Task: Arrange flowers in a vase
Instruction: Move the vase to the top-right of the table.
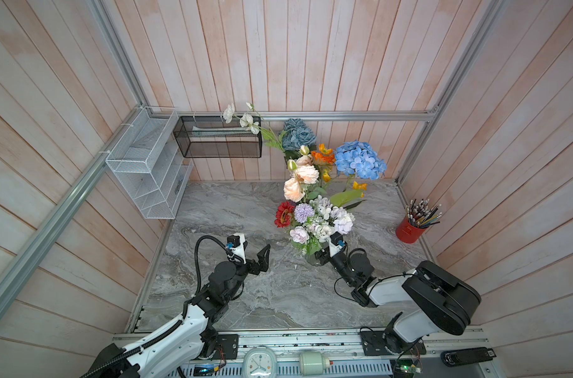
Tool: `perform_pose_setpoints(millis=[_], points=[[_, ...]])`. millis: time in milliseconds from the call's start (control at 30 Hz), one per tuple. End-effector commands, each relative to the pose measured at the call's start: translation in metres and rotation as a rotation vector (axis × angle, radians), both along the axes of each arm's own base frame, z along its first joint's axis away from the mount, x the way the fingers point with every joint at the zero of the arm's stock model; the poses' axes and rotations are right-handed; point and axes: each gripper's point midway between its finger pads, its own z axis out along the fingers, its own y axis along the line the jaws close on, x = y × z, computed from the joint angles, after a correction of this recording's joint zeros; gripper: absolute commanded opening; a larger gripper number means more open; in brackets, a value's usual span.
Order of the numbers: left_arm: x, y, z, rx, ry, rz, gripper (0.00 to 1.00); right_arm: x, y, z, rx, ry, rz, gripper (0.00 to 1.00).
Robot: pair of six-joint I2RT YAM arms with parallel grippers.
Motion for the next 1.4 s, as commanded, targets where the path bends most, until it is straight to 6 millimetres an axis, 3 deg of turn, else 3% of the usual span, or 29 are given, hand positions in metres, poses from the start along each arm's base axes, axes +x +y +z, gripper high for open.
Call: perform_pose_setpoints(millis=[0, 333, 700, 967, 1200, 1267, 1333, 1367], points=[[0.007, -0.001, 0.022, -0.018, -0.058, 0.014, 1.00, 0.017, -0.028, 0.006, -0.052, -0.019, -0.105, 0.29], [0.009, -0.002, 0.024, -0.017, -0.062, 0.014, 1.00, 0.058, -0.081, 0.020, -0.034, -0.079, -0.227, 0.29], [0.008, 0.002, 0.023, -0.012, -0.059, 0.030, 1.00, 0.117, -0.120, 0.030, 0.056, -0.149, -0.332, 0.30], [0.009, 0.004, 0.021, 0.003, -0.055, 0.040, 1.00, 0.111, -0.120, 0.030, 0.062, -0.182, -0.308, 0.34], [0.013, 0.000, 0.020, 0.015, -0.054, 0.034, 1.00, 0.109, -0.110, 0.029, 0.058, -0.164, -0.253, 0.58], [0.014, 0.001, 0.020, 0.015, -0.055, 0.036, 1.00, 0.107, -0.108, 0.030, 0.061, -0.169, -0.244, 0.74], [0.014, 0.001, 0.020, 0.016, -0.056, 0.039, 1.00, 0.104, -0.104, 0.030, 0.058, -0.167, -0.233, 0.97], [0.014, 0.001, 0.021, 0.017, -0.057, 0.040, 1.00, 0.102, -0.102, 0.030, 0.052, -0.162, -0.229, 0.98]])
